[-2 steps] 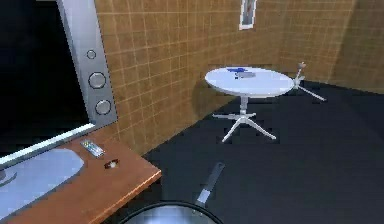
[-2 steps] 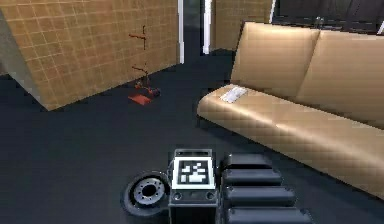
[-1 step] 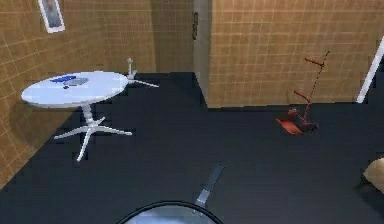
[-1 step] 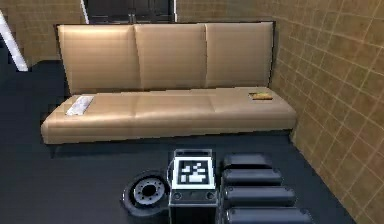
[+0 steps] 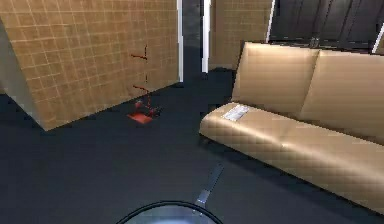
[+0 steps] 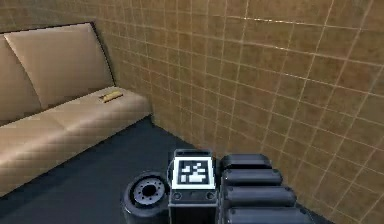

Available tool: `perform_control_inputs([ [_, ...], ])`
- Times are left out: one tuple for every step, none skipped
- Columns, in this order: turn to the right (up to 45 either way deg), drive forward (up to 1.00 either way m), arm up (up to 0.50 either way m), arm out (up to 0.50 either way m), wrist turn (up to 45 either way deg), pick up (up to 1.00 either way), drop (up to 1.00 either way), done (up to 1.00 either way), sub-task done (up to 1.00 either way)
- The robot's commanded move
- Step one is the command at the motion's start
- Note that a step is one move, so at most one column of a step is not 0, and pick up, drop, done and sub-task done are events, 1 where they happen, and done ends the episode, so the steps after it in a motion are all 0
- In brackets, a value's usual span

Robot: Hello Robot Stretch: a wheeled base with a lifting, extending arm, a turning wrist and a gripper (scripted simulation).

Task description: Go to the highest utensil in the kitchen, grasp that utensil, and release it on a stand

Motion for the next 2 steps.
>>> perform_control_inputs([
  [45.0,0.00,0.00,0.00,0.0,0.00,0.00,0.00,0.00],
  [36.0,0.00,0.00,0.00,0.0,0.00,0.00,0.00,0.00],
])
